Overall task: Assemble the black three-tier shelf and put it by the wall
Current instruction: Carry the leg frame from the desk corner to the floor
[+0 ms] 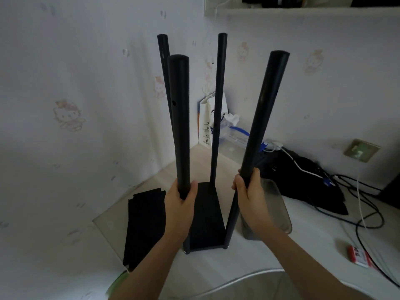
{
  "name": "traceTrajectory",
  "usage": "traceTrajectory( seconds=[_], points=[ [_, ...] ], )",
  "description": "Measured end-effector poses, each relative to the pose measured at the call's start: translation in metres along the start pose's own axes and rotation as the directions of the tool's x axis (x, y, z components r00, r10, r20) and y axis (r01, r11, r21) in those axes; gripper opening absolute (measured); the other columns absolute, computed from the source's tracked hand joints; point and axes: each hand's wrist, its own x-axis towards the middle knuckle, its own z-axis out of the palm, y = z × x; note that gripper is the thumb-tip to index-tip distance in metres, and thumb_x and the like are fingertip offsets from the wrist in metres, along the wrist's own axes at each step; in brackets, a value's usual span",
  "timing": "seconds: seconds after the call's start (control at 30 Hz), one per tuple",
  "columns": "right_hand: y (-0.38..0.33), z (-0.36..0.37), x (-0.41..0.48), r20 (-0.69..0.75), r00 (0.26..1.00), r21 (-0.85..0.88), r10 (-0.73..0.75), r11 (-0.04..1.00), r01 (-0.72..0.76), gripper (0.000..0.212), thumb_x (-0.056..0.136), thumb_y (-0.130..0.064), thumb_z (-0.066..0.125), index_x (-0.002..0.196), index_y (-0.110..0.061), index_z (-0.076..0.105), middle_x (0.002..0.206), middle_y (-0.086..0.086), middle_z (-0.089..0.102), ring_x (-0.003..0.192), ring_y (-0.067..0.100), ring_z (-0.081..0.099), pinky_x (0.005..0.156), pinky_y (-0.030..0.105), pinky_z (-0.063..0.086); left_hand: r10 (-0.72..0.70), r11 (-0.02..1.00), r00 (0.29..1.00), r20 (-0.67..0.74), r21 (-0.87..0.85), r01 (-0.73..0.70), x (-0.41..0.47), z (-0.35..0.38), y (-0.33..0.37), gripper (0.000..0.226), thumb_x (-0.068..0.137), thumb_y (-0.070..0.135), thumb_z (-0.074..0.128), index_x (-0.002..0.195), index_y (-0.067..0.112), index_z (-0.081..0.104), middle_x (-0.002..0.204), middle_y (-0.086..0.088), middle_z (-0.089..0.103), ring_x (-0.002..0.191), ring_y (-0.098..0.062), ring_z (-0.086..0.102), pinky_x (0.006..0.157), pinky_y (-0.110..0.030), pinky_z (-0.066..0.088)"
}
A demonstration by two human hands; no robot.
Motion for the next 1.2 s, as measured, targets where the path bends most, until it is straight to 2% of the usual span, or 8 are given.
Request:
traceTrajectory(
  seconds=[0.13,0.33,0.47,0.6,0.73,0.87,1.13,1.2],
  points=[
    [-0.002,-0.001,0.006,0.021,1.0,0.01,-0.001,1.0,0.001,0.024,0.102,-0.028,0.045,0.124,-0.018,0.041,0.091,0.002,0.057,0.082,0.01,0.059,0.071,0.022,0.048,0.026,0.999,0.999,-0.025,0.019,-0.026,0.007,0.008,0.007,0.015,0.096,0.026,0.064,0.085,0.016,0.059,0.065,0.003,0.059,0.057,-0.003,0.058,0.057,-0.013,0.051],
    [-0.012,-0.005,0.023,0.03,0.994,0.03,-0.107,0.994,0.106,0.016,0.104,-0.025,0.043,0.117,-0.016,0.042,0.083,-0.001,0.054,0.07,0.003,0.054,0.065,0.02,0.046,0.106,0.994,0.994,-0.022,0.04,-0.105,0.025,0.011,0.03,0.019,0.098,0.022,0.063,0.082,0.015,0.055,0.066,-0.001,0.055,0.054,-0.002,0.055,0.057,-0.013,0.05],
    [-0.025,-0.01,0.033,0.041,0.981,0.047,-0.192,0.981,0.19,0.004,0.104,-0.026,0.043,0.107,-0.028,0.044,0.08,-0.002,0.056,0.066,-0.002,0.056,0.063,0.017,0.05,0.148,0.989,0.987,-0.06,0.026,-0.146,0.03,0.009,0.05,0.022,0.098,0.022,0.064,0.078,0.018,0.054,0.055,0.006,0.055,0.049,-0.002,0.053,0.052,-0.014,0.048],
    [-0.038,-0.017,0.026,0.032,0.963,0.084,-0.266,0.961,0.263,0.008,0.104,-0.026,0.044,0.101,-0.034,0.044,0.077,-0.003,0.056,0.066,0.0,0.057,0.064,0.014,0.051,0.185,0.983,0.979,-0.085,0.017,-0.184,0.017,0.004,0.071,0.023,0.098,0.023,0.064,0.078,0.017,0.053,0.052,0.006,0.054,0.046,-0.004,0.052,0.05,-0.014,0.047],
    [-0.051,-0.024,0.012,0.023,0.955,0.102,-0.294,0.951,0.291,0.008,0.104,-0.028,0.042,0.103,-0.036,0.043,0.078,-0.003,0.055,0.066,0.001,0.055,0.063,0.02,0.051,0.178,0.983,0.98,-0.091,-0.018,-0.18,0.0,-0.003,0.09,0.025,0.098,0.023,0.064,0.077,0.018,0.052,0.055,0.003,0.049,0.046,-0.009,0.048,0.046,-0.019,0.045],
    [-0.064,-0.031,-0.007,0.011,0.954,0.125,-0.3,0.947,0.297,0.007,0.104,-0.028,0.042,0.106,-0.034,0.043,0.078,-0.002,0.054,0.066,0.003,0.053,0.062,0.021,0.05,0.158,0.987,0.985,-0.075,-0.029,-0.161,-0.015,-0.011,0.105,0.026,0.097,0.026,0.065,0.076,0.021,0.051,0.053,0.006,0.048,0.044,-0.009,0.045,0.044,-0.019,0.042],
    [-0.082,-0.035,-0.066,0.041,0.95,0.15,-0.308,0.942,0.299,0.015,0.105,-0.025,0.043,0.117,-0.017,0.047,0.072,0.0,0.056,0.068,0.028,0.056,0.068,0.042,0.054,0.161,0.985,0.986,-0.041,-0.057,-0.163,-0.055,-0.047,0.112,0.025,0.097,0.025,0.066,0.076,0.025,0.053,0.054,0.007,0.052,0.047,-0.007,0.05,0.047,-0.021,0.044],
    [-0.087,-0.031,-0.081,0.032,0.951,0.15,-0.307,0.942,0.299,0.013,0.105,-0.025,0.043,0.115,-0.019,0.048,0.07,-0.003,0.056,0.064,0.025,0.055,0.067,0.042,0.053,0.169,0.983,0.985,-0.025,-0.068,-0.17,-0.063,-0.059,0.115,0.025,0.098,0.023,0.065,0.076,0.023,0.054,0.053,0.007,0.052,0.045,-0.009,0.05,0.045,-0.022,0.043]
  ],
)
